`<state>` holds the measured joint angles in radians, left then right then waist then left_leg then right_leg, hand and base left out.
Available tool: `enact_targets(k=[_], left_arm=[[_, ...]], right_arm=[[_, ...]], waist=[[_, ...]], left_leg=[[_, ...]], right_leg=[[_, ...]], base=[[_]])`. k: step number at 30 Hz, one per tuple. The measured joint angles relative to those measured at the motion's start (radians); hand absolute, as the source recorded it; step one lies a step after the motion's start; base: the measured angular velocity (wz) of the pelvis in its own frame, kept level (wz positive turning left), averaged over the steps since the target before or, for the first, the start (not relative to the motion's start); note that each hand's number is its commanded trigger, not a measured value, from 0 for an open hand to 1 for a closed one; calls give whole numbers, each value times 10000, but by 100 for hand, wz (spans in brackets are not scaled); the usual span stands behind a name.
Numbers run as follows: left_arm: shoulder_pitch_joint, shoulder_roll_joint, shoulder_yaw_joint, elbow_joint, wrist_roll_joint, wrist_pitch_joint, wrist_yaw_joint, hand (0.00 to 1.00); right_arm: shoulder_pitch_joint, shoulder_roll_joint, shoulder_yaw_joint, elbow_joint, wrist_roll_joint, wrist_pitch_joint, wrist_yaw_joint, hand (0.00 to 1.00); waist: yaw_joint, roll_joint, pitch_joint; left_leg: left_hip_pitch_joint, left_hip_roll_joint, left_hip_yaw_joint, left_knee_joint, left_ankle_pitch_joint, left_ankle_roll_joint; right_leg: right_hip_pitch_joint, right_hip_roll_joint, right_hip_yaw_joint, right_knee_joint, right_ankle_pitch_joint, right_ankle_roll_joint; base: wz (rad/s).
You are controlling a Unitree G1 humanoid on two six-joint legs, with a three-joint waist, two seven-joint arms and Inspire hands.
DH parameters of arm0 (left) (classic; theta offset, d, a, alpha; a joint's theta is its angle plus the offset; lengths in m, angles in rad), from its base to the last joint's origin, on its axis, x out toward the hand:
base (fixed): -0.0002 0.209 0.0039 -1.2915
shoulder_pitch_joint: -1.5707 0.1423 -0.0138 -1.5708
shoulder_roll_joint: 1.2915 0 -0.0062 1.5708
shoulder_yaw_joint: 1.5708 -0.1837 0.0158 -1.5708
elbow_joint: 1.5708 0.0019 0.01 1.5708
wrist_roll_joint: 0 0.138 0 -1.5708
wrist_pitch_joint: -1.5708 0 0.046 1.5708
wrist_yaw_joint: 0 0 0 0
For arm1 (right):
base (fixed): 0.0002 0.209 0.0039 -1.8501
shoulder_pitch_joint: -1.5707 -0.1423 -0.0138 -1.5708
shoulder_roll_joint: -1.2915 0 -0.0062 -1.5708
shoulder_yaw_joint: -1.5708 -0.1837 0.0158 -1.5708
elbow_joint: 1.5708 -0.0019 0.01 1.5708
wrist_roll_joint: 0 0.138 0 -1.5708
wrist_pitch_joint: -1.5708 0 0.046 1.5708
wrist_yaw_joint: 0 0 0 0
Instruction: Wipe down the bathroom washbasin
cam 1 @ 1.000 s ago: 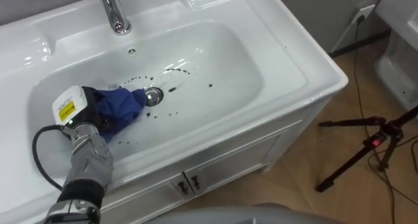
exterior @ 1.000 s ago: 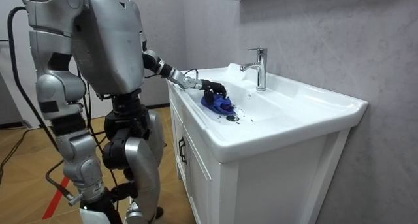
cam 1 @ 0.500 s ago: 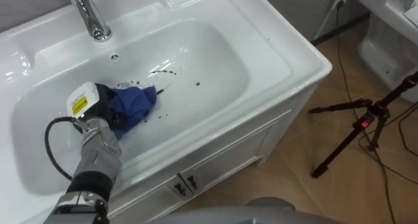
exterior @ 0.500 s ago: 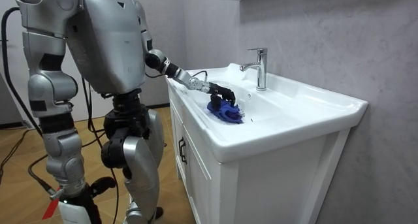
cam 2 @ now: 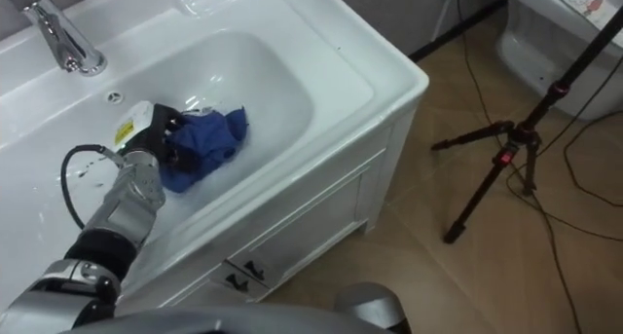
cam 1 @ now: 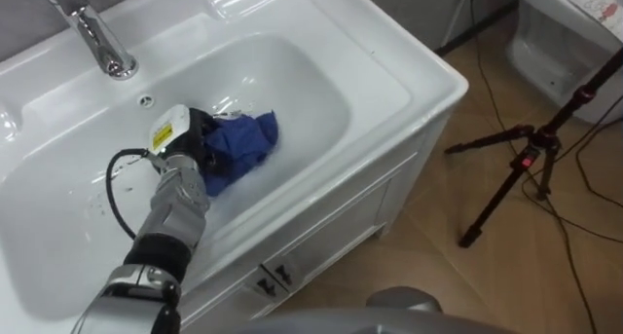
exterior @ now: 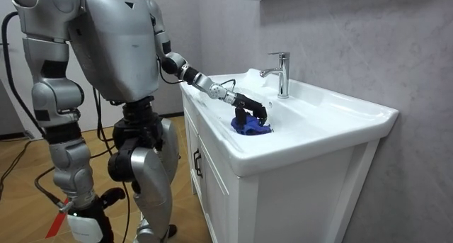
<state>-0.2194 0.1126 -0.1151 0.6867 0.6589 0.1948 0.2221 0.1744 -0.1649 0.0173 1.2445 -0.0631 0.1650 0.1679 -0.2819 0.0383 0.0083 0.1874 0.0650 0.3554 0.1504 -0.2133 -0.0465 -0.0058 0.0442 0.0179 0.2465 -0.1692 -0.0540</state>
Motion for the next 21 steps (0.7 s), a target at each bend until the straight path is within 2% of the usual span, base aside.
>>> enact_targets(k=[3, 9, 15, 21], left_arm=[[-260, -158, -75, -14, -18, -12, -26, 100], [-896, -197, -112, -938, -606, -89, -224, 100], [-1149, -155, -134, -941, -1410, -85, -223, 100], [-1151, -91, -293, -1203, -1506, -85, -346, 100]], right_arm=[[-92, 21, 0, 40, -212, 9, 203, 0], [-125, 111, 10, 102, -188, 121, 335, 0], [-68, 97, 7, 44, -207, 265, 241, 0], [-76, 99, 29, 73, -222, 219, 200, 0]], waist=[[-223, -58, 39], [-300, -135, 116], [-453, -123, 108], [-469, -125, 103]], left_leg=[[-9, 5, -3, 9, 0, 0], [-25, 6, -3, 2, -1, 2], [-41, 1, 34, 3, -1, 2], [-45, 3, -5, 5, -1, 2]], right_leg=[[-24, 17, 57, 18, 1, -1], [-201, 103, 337, 120, 43, -13], [-205, 103, 370, 105, 54, -11], [-127, 82, 329, 103, 63, -1]], base=[[-3], [-14], [-3], [3]])
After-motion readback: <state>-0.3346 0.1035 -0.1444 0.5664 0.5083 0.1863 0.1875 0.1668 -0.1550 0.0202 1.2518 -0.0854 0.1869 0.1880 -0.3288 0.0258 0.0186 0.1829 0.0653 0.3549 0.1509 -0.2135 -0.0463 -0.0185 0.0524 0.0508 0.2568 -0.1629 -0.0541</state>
